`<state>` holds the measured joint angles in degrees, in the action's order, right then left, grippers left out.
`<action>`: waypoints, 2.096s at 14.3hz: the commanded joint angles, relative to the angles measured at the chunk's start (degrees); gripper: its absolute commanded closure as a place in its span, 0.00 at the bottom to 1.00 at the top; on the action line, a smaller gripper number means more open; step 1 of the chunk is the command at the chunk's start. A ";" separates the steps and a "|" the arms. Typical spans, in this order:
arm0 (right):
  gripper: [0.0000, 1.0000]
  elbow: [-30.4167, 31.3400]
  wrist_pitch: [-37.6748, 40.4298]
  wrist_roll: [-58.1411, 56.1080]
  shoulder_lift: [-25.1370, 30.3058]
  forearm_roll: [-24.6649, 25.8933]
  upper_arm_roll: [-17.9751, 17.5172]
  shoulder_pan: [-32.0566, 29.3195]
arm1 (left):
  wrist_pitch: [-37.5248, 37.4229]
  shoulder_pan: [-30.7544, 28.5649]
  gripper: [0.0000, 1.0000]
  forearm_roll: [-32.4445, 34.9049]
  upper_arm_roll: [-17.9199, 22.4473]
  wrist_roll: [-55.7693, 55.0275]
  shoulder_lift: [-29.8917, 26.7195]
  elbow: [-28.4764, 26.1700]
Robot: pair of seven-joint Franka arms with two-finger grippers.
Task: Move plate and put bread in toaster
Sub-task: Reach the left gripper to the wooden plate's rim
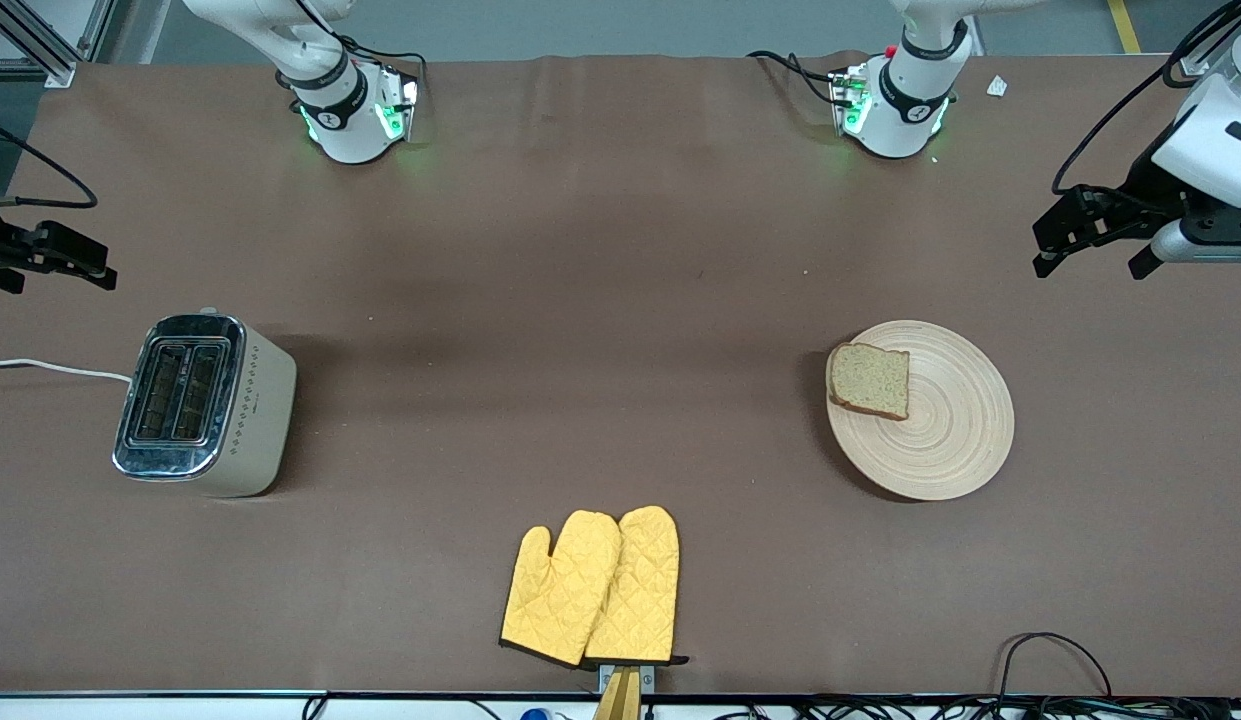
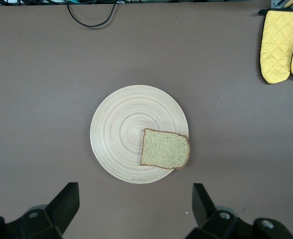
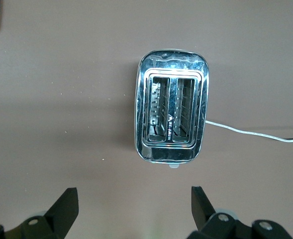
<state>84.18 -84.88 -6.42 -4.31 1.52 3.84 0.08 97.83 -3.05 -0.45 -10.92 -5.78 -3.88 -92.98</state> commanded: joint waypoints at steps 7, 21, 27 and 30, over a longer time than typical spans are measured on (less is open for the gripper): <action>0.00 0.10 0.95 0.54 0.27 -0.37 0.03 -0.25 | -6.14 -4.92 0.00 -2.00 -0.06 1.37 3.43 1.05; 0.00 0.37 2.00 0.54 0.27 -1.07 0.03 -0.60 | 0.50 -28.68 0.00 -28.89 0.03 41.53 49.12 13.35; 0.00 0.63 2.09 0.01 0.27 -2.39 0.11 -2.62 | 3.85 -28.23 0.00 -32.42 -0.15 48.67 54.68 13.18; 0.00 1.33 1.74 0.10 0.27 -2.48 0.11 -2.62 | 3.86 -28.23 0.15 -34.08 -0.50 49.54 54.68 12.74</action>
<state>84.80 -83.06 -6.41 -4.34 0.02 4.44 -1.75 101.71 -31.37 -32.99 -11.12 42.31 50.58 -80.93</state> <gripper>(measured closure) 0.000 0.035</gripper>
